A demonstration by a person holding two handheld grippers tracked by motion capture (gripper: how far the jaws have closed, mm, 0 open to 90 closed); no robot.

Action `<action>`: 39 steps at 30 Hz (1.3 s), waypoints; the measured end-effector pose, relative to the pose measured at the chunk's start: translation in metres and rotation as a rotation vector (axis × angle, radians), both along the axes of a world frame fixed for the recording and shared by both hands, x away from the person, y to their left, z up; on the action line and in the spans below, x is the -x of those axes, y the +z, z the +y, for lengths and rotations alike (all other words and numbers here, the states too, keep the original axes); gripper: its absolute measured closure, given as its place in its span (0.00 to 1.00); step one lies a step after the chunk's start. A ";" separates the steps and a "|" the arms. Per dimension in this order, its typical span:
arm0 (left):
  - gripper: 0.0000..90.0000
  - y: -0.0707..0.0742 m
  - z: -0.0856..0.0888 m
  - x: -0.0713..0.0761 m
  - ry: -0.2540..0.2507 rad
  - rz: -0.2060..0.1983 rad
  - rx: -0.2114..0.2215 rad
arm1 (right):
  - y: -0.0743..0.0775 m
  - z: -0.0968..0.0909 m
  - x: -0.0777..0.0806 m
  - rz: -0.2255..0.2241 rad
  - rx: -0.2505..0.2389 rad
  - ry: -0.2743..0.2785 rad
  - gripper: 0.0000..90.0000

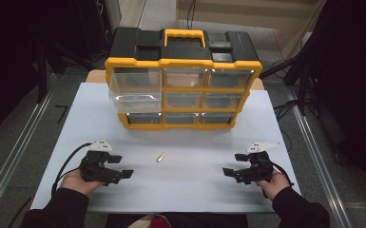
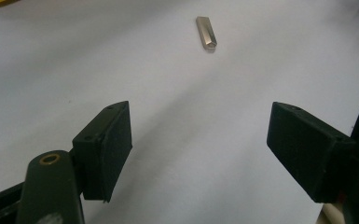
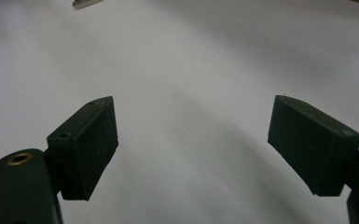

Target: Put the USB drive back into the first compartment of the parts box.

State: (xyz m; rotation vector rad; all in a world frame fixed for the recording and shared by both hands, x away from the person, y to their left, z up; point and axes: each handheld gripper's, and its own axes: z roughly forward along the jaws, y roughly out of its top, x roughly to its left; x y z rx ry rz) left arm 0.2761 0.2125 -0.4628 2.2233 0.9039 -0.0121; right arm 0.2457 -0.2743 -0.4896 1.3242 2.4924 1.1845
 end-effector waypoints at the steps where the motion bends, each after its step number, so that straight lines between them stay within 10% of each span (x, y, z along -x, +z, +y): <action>1: 0.26 0.000 0.000 0.000 -0.002 -0.001 -0.001 | 0.000 0.000 0.000 0.000 0.003 0.001 0.16; 39: 0.26 0.005 -0.003 0.000 -0.001 -0.018 0.027 | 0.000 0.003 -0.003 0.014 -0.001 0.042 0.16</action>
